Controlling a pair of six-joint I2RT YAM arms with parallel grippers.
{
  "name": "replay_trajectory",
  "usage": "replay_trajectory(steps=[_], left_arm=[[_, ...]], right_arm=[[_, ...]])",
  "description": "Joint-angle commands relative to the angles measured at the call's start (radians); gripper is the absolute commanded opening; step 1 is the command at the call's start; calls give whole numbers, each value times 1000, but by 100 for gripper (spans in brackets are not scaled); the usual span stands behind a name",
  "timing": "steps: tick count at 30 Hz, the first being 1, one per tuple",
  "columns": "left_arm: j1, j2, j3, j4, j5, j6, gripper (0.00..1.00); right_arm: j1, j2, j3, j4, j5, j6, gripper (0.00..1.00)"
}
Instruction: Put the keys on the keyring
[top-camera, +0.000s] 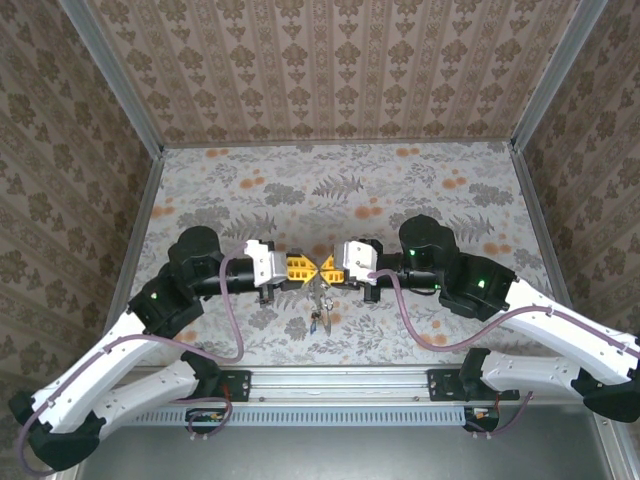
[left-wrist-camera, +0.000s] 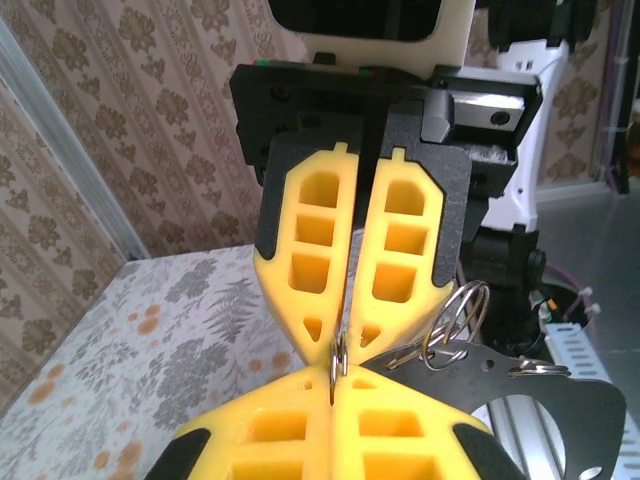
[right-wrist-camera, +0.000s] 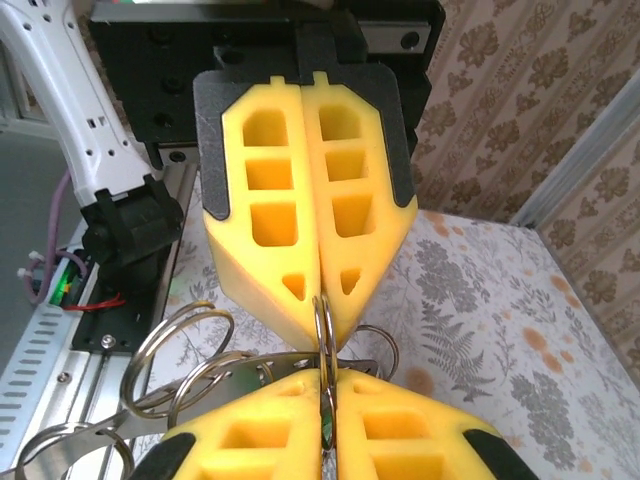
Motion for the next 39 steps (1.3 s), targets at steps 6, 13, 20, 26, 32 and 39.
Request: replay_trajectory(steps=[6, 13, 20, 26, 32, 39], left_arm=[[21, 3, -25, 206, 121, -104, 0], [-34, 64, 99, -109, -175, 54, 17], [-113, 139, 194, -278, -384, 146, 24], [-133, 159, 201, -294, -394, 171, 0], [-111, 82, 119, -142, -220, 119, 0], [-14, 34, 50, 68, 14, -56, 0]], right_arm=[[6, -35, -14, 48, -44, 0, 0], [5, -67, -25, 53, 25, -3, 0], [12, 26, 49, -51, 128, -27, 0], [38, 59, 71, -76, 186, -52, 0], [38, 29, 30, -12, 154, -25, 1], [38, -5, -20, 71, 71, 0, 11]])
